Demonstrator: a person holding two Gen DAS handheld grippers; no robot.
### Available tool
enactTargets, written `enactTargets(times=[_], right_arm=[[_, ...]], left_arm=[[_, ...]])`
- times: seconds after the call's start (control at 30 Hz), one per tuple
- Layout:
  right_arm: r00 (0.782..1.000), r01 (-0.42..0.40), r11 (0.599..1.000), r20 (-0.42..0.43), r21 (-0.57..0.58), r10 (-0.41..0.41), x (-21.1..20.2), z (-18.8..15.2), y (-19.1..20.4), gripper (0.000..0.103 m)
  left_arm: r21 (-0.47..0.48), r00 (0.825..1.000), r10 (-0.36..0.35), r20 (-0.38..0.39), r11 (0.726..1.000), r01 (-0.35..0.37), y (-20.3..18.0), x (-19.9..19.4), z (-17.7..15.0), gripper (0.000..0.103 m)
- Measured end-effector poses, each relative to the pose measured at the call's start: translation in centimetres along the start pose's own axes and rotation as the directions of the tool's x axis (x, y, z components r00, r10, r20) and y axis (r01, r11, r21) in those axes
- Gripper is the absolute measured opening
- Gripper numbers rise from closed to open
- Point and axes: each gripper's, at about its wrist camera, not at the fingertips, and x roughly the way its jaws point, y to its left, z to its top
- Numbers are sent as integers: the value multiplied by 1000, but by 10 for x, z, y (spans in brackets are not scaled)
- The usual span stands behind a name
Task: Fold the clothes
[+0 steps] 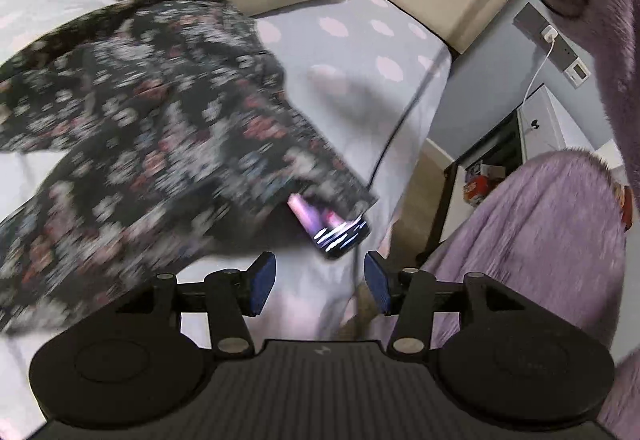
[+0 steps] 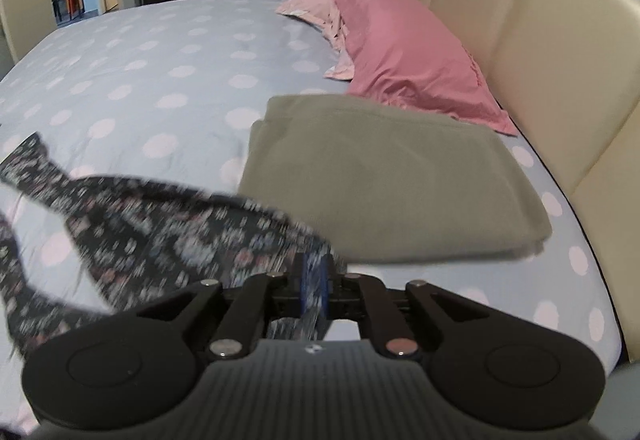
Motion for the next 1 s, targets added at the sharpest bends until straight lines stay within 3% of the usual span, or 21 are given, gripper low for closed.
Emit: enactTargets(times=[0.2, 0.4, 0.6, 0.87, 1.0], right_arm=[[996, -55, 991, -58, 119, 63, -29, -59, -1, 11], [973, -112, 935, -153, 338, 172, -20, -140, 1, 27], [942, -106, 837, -214, 538, 257, 15, -208, 10, 34], [899, -35, 728, -297, 685, 323, 52, -256, 5, 41], [878, -22, 658, -299, 753, 372, 56, -270, -1, 42]], left_arm=[[-15, 993, 109, 48, 994, -109, 30, -41, -39, 48], [-129, 966, 232, 114, 968, -217, 76, -70, -52, 48], [-222, 941, 287, 178, 944, -245, 101, -88, -60, 48], [-273, 915, 343, 211, 920, -282, 112, -94, -69, 48], [-277, 882, 424, 204, 889, -364, 121, -95, -75, 49]])
